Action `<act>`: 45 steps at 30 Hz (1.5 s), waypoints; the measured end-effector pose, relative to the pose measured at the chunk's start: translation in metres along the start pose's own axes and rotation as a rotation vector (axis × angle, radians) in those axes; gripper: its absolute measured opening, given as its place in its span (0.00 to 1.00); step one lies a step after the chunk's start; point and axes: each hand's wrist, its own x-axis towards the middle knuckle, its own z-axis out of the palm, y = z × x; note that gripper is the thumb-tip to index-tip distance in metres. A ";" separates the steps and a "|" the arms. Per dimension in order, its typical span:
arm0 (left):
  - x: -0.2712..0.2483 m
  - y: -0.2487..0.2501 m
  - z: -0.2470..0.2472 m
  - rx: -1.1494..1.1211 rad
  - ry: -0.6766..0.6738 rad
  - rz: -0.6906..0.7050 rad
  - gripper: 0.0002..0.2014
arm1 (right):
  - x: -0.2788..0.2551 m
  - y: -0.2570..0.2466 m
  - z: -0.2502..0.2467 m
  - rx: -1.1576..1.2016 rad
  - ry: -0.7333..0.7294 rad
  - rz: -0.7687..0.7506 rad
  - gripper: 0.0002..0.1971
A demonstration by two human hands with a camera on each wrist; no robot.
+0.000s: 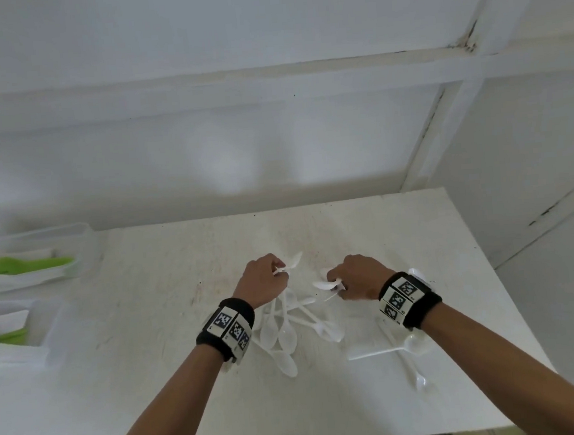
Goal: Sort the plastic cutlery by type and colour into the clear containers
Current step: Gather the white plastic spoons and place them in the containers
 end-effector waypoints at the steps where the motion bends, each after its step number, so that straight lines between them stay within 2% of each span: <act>1: 0.003 0.004 0.004 -0.013 0.003 0.013 0.08 | -0.002 -0.001 0.001 0.016 0.009 0.000 0.16; 4: 0.013 0.016 0.012 0.009 0.001 0.094 0.06 | -0.014 -0.004 -0.002 0.135 0.050 0.067 0.14; 7: 0.023 0.028 0.023 0.022 -0.012 0.098 0.07 | -0.028 -0.004 -0.007 0.261 0.094 0.165 0.10; 10: 0.031 0.043 0.039 0.073 -0.011 -0.031 0.11 | -0.038 0.006 0.001 0.406 0.251 0.280 0.16; 13: 0.032 0.057 0.059 0.119 -0.013 -0.132 0.17 | -0.053 0.017 0.015 0.608 0.376 0.350 0.08; 16: 0.027 0.070 0.083 0.228 -0.047 -0.179 0.29 | -0.069 0.037 0.027 0.725 0.438 0.439 0.17; 17: 0.025 0.074 0.091 0.257 -0.048 -0.179 0.30 | -0.074 0.045 0.029 0.729 0.441 0.466 0.14; 19: 0.024 0.083 0.105 0.280 -0.029 -0.175 0.33 | -0.083 0.059 0.033 0.729 0.435 0.525 0.02; 22: 0.027 0.094 0.113 0.230 0.029 -0.179 0.39 | -0.093 0.068 0.036 0.727 0.520 0.649 0.07; 26: 0.034 0.108 0.110 0.223 0.047 -0.175 0.32 | -0.100 0.066 0.036 0.807 0.626 0.757 0.17; 29: 0.040 0.116 0.110 0.222 0.014 -0.175 0.28 | -0.104 0.068 0.039 0.688 0.604 0.763 0.21; 32: 0.042 0.119 0.115 0.272 -0.011 -0.104 0.24 | -0.110 0.071 0.045 0.522 0.482 0.775 0.30; 35: 0.037 0.122 0.114 0.311 0.013 0.048 0.17 | -0.113 0.075 0.054 0.443 0.375 0.805 0.24; 37: 0.028 0.124 0.110 0.282 0.043 0.176 0.15 | -0.111 0.077 0.059 0.423 0.360 0.803 0.21; 40: 0.010 0.125 0.107 0.163 0.020 0.314 0.14 | -0.110 0.076 0.060 0.415 0.386 0.754 0.19; 42: -0.003 0.118 0.114 0.102 -0.035 0.349 0.16 | -0.108 0.079 0.061 0.441 0.413 0.724 0.18; 45: -0.025 0.100 0.132 0.147 -0.185 0.309 0.28 | -0.108 0.086 0.060 0.555 0.418 0.710 0.18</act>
